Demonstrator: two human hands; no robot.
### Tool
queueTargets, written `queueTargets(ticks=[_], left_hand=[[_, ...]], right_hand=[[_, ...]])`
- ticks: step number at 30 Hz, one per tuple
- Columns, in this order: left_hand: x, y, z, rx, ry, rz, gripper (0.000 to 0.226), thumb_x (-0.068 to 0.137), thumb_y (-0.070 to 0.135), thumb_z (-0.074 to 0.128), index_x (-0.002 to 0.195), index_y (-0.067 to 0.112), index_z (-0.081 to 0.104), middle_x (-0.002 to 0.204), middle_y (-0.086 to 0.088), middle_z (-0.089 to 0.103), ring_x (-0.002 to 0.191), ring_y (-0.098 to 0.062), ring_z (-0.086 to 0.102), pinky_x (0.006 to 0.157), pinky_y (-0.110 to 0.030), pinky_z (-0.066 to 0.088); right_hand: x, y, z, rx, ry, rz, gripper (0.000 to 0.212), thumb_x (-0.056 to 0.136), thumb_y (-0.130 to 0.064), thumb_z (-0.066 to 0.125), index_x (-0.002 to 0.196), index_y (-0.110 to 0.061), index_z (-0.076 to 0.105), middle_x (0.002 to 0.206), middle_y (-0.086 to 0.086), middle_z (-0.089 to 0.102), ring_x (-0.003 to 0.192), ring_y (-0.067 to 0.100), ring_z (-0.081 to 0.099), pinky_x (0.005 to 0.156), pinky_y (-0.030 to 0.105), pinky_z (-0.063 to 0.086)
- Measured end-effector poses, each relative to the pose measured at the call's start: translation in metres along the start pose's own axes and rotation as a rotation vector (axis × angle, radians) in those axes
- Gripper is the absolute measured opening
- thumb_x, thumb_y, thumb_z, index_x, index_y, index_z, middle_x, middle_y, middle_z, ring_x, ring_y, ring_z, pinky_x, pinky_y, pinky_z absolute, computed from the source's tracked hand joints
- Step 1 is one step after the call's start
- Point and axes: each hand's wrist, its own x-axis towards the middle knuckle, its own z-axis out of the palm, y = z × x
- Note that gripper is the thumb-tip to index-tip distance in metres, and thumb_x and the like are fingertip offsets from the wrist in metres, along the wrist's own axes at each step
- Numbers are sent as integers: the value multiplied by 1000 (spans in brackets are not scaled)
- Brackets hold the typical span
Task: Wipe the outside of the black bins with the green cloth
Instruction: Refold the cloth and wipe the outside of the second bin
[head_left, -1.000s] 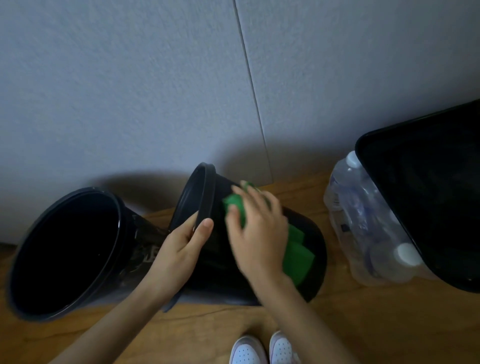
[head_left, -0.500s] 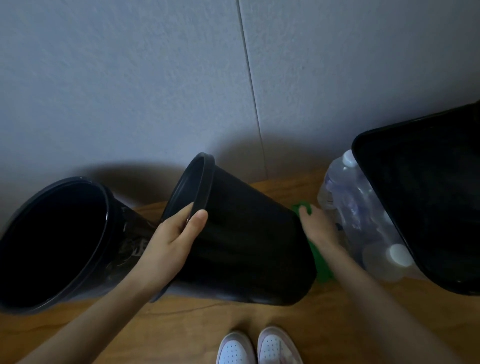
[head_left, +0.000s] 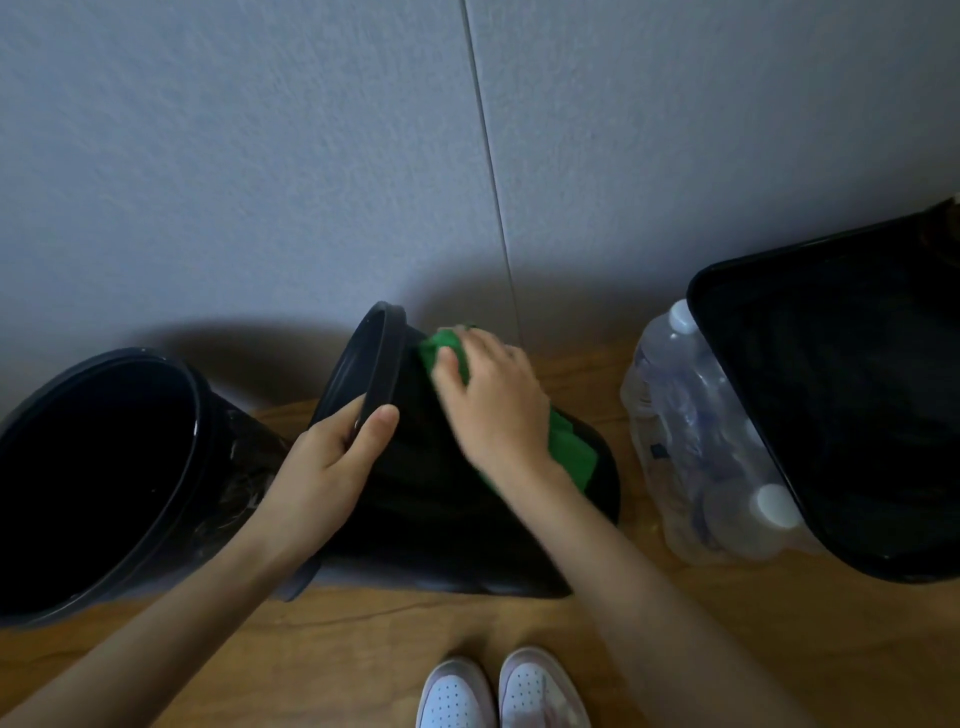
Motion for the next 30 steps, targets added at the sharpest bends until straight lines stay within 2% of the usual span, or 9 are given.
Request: queueTargets(ticks=[5,8,11,15,17,22,24,28,30], left_hand=[[-4,-2,-3,-67,-6,-21,68,82,63,44,103,0,57,97,-25,61,93,-34,59,76,-31,45],[-5,4,-1,-105,-11,-44,52,88,53,44,101,6,61,93,-16,66,88,-20,63,73,-20,49],[-4,9,-1,-122,0,-53,48,80,47,39,102,11,62,94,-11,68,87,-12,64,70,-13,48],[-1,7,-2,-88,0,-70,52,84,51,39,104,8,61,100,-19,65,95,-26,62,86,-36,49],[1,8,0,-57,5,-52,41,93,47,41,105,13,62,100,-19,65,97,-27,61,89,-40,47],[3,9,1,-51,23,-54,29,96,30,38,107,19,63,100,-5,69,94,-9,63,78,-16,48],[2,7,-3,-44,28,-80,31,95,34,38,105,16,63,99,-9,68,94,-14,63,84,-25,49],[0,6,-6,-70,7,-92,40,90,42,37,103,13,62,98,-8,68,92,-13,64,81,-25,50],[0,8,-5,-78,-17,-76,44,84,48,37,99,15,62,93,-6,69,89,-14,65,81,-29,50]], right_hand=[[10,98,-11,-180,-212,452,40,95,-38,26,94,-20,61,106,13,62,100,34,57,86,39,44],[2,125,-18,-123,-251,576,36,96,-32,27,93,-13,58,90,12,57,85,29,53,77,36,41],[-7,112,-14,-177,-88,438,35,95,-30,31,92,-12,61,91,9,60,92,31,55,75,36,40],[-13,42,0,-138,46,178,33,95,-31,36,113,-18,61,122,2,60,114,28,48,90,38,40],[-17,-1,4,-89,59,46,41,95,-35,33,126,-21,54,133,-2,53,124,23,42,96,37,37],[-12,-25,9,-27,67,-100,46,94,-41,29,130,-22,52,134,-4,52,124,19,43,90,34,39],[1,0,3,-45,-8,29,40,97,-39,32,126,-22,54,132,-3,54,120,23,46,83,30,35],[16,86,-7,-171,-234,465,42,95,-42,28,113,-23,61,120,12,61,110,34,55,85,38,40],[11,117,-13,-138,-265,561,40,94,-39,28,103,-19,62,110,15,63,102,34,57,82,37,40]])
